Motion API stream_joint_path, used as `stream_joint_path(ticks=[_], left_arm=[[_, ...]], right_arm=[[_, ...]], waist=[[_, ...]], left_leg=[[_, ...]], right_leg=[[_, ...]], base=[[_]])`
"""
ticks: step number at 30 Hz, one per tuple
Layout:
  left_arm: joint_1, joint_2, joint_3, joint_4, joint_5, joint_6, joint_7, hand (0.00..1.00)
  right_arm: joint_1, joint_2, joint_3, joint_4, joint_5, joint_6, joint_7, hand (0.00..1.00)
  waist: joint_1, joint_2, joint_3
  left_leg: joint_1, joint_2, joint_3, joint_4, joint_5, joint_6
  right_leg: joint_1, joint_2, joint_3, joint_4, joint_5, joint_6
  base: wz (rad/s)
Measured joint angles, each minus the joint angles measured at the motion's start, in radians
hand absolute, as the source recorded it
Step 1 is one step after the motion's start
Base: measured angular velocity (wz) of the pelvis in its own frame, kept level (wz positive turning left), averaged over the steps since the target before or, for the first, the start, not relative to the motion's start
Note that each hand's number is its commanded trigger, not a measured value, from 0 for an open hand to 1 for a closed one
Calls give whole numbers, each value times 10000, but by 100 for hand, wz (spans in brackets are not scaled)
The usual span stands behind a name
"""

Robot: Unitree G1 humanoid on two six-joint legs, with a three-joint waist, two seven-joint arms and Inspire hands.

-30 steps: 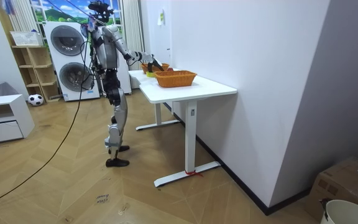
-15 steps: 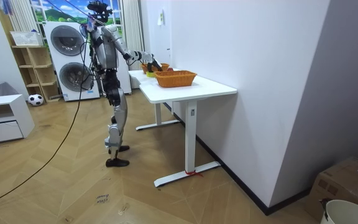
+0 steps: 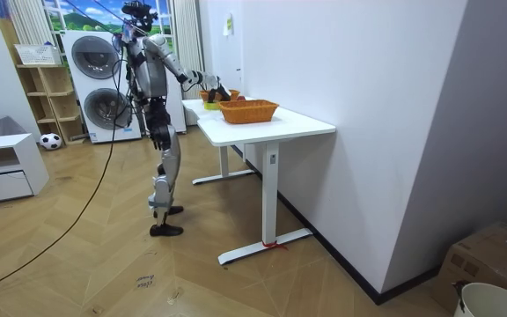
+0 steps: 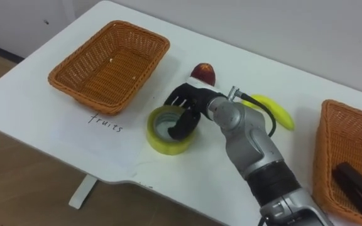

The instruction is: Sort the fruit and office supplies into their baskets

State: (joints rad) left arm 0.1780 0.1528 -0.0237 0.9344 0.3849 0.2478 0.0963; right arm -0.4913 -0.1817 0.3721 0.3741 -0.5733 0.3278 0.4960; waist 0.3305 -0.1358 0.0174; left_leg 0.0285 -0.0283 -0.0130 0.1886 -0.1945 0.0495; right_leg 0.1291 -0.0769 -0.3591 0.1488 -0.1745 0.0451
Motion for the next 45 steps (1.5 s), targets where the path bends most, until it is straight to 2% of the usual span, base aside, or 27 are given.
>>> stream_joint_path(ticks=[9, 17, 28, 34, 39, 41, 45], left_arm=[[-182, 73, -30, 3, -2, -80, -41, 0], [-289, 166, -23, 64, 0, -81, -41, 0], [-273, 165, -12, 171, -2, -95, 25, 0], [-306, 175, 25, 220, -4, -258, 104, 0], [-316, 197, 9, 416, -84, -316, 252, 0], [-230, 171, 90, 429, -98, -456, 321, 0], [-13, 148, 524, 447, -86, -560, 318, 0]], right_arm=[[-73, -106, 131, 219, -105, 3, 99, 100], [-88, -111, 130, 238, -46, 8, 104, 100], [-83, -137, 157, 176, -67, -93, 167, 100], [-52, -254, 53, 167, 253, -241, 160, 100], [307, -413, -17, -306, 492, -348, -10, 100], [1020, -655, -183, -1156, 520, -583, -26, 100], [2080, -716, -676, -2288, 569, -791, -8, 100]], waist=[[28, -109, -17], [53, -238, 38], [67, -247, 42], [34, -244, 41], [-27, -227, 46], [-193, -216, 43], [-542, -122, 32]], left_leg=[[15, -9, -137, 13, 5, -2], [10, -23, -148, 3, 5, -5], [7, -15, -153, -8, 6, -10], [7, -20, -165, -6, 6, -10], [-5, -26, -168, -4, 6, -10], [-24, -42, -182, 0, 5, -9], [-6, -38, -170, 8, 6, -8]], right_leg=[[42, 2, 47, -34, 0, 0], [102, 17, 147, -145, 0, 0], [80, 36, 104, -145, 0, 0], [82, 36, 180, -148, 0, 0], [56, 43, 556, -141, 0, 0], [66, 33, 562, -136, 1, -1], [108, 34, 651, -138, 0, -1]], base=[[4], [0], [0], [0], [1], [8], [-2]])
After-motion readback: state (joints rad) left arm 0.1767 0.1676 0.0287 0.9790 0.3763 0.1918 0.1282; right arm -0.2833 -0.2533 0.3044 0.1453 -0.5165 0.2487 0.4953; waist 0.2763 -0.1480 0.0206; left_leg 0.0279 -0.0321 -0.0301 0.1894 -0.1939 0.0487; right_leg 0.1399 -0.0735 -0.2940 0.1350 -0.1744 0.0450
